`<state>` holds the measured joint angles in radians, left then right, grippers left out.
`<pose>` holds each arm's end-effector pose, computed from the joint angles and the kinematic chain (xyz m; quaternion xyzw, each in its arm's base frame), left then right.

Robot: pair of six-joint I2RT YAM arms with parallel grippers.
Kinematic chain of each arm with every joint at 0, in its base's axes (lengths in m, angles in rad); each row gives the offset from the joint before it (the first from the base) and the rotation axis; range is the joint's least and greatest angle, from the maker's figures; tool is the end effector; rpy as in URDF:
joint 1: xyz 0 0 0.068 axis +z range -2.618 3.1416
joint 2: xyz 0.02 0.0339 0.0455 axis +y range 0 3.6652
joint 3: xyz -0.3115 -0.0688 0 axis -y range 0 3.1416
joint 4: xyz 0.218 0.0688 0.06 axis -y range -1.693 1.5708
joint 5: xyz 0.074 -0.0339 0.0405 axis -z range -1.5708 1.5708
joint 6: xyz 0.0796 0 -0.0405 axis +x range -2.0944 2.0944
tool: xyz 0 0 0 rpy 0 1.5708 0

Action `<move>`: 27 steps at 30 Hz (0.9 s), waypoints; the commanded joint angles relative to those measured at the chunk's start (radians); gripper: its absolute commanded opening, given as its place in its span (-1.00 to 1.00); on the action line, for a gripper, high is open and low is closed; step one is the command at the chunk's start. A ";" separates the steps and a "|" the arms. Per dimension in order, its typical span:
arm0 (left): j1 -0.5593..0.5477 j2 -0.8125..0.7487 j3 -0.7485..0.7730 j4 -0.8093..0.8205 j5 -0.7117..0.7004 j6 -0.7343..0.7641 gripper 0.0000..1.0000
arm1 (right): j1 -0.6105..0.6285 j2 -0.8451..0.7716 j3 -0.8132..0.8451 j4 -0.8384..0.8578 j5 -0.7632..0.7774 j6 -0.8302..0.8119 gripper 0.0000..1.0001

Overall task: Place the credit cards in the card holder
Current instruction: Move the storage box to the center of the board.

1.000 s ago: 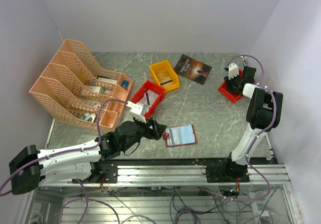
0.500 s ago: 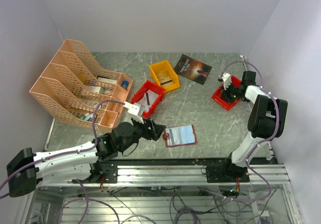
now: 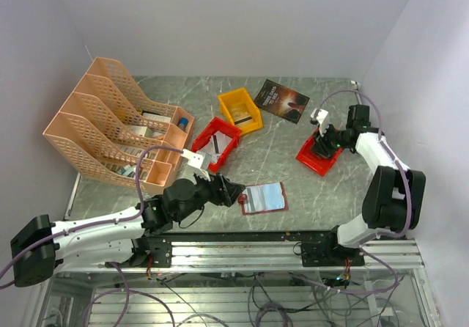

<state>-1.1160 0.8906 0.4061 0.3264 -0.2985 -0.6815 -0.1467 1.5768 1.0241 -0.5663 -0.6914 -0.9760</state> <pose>0.1059 -0.1632 0.2836 0.0679 0.7554 -0.4318 0.4881 0.3022 0.0067 0.2399 -0.4389 0.8087 0.1674 0.3542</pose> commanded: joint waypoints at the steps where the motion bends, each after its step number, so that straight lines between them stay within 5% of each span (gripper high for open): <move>1: 0.005 0.036 0.001 0.128 0.047 -0.042 0.63 | -0.015 -0.119 0.052 0.071 0.015 0.150 -0.43; 6: 0.005 0.136 0.036 0.254 0.106 -0.111 0.63 | -0.064 -0.147 0.098 0.191 0.120 0.337 0.34; 9: 0.005 0.224 0.065 0.329 0.140 -0.160 0.61 | -0.102 -0.064 0.168 0.160 0.184 0.342 0.50; 24: 0.002 0.369 0.201 0.188 0.097 -0.255 0.59 | -0.205 0.342 0.472 -0.133 0.174 0.099 0.46; 27: 0.002 0.381 0.195 0.206 0.101 -0.268 0.59 | -0.205 0.385 0.501 -0.167 0.156 0.095 0.31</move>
<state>-1.1160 1.2560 0.5808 0.5213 -0.1871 -0.9279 -0.3504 1.9247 1.4727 -0.6693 -0.5091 -0.8440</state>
